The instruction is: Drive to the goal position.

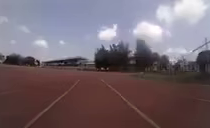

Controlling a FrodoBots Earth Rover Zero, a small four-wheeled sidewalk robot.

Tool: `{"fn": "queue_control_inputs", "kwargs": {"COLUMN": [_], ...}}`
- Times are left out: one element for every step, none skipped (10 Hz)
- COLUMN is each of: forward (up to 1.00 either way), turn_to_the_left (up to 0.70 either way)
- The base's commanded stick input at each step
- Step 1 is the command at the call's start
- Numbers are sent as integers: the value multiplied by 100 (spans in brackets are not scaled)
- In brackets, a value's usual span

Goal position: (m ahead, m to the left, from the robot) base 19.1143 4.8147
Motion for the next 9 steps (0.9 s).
{"fn": "queue_control_inputs", "kwargs": {"forward": [70, 70, 70, 70, 70, 70, 70, 70, 70], "turn_to_the_left": [0, 0, 0, 0, 0, 0, 0, 0, 0]}}
